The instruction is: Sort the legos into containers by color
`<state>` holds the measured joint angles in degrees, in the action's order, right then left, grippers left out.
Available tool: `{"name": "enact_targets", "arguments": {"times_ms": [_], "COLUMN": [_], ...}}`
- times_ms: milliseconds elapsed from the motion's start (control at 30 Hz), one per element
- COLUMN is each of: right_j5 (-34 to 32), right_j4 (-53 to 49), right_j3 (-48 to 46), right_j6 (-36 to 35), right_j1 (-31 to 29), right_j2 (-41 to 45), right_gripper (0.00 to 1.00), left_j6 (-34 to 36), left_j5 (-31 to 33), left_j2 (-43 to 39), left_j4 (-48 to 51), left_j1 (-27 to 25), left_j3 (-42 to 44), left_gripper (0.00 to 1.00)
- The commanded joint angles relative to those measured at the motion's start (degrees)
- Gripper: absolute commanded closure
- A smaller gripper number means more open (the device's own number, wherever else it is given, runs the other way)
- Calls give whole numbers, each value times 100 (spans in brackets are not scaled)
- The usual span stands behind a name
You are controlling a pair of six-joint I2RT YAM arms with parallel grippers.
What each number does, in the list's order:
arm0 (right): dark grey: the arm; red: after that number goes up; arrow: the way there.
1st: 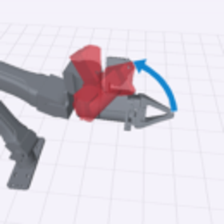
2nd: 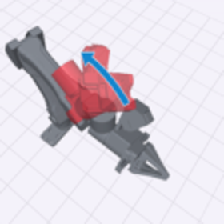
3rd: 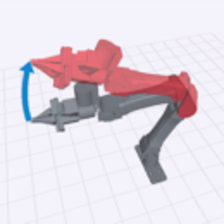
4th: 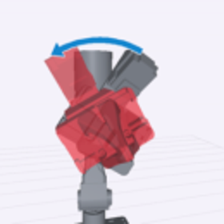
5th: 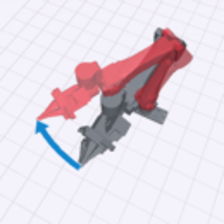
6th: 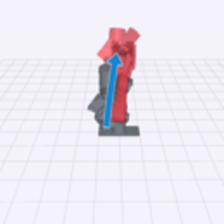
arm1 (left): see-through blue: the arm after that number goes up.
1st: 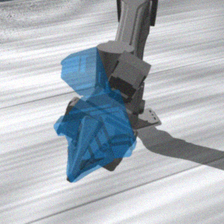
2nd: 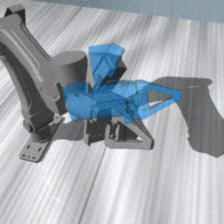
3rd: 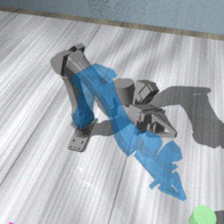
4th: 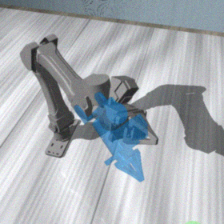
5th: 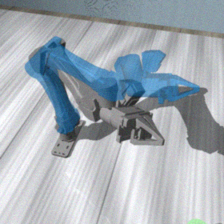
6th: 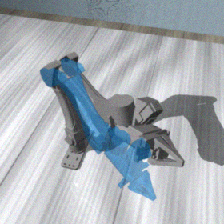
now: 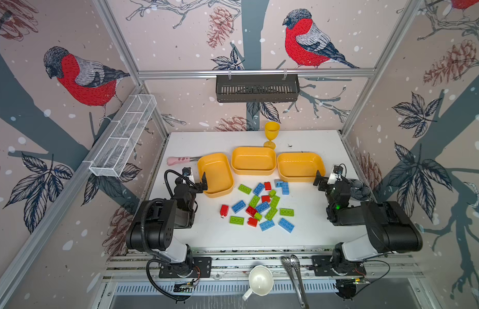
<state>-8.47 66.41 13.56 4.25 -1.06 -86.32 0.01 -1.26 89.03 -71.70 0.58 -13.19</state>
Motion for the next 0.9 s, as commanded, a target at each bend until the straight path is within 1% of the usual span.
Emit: {"name": "enact_targets", "arguments": {"times_ms": [0, 567, 633, 667, 767, 867], "right_j5": [39, 47, 83, 146, 273, 286], "right_j4": [171, 188, 185, 9, -605, -785], "right_j3": [15, -3, 0, 61, 266, 243], "right_j6": [-21, -12, -35, -62, -122, -135], "right_j1": [0, 13, 1, 1, 1, -8], "right_j2": [32, 49, 83, 180, 483, 785], "right_gripper": [1, 1, 1, 1, 0, 1], "left_j6": [57, 45, 63, 80, 112, 54], "left_j5": [47, 1, -23, -28, 53, 77], "left_j2": [-9, -38, -235, -395, -983, -1615], "left_j4": [-314, -313, -118, 35, 769, 1418], "left_j1": [4, 15, 8, 5, -47, -59], "left_j3": [2, 17, -16, -34, -184, -337], "left_gripper": [3, 2, 3, 3, 3, 2]}}
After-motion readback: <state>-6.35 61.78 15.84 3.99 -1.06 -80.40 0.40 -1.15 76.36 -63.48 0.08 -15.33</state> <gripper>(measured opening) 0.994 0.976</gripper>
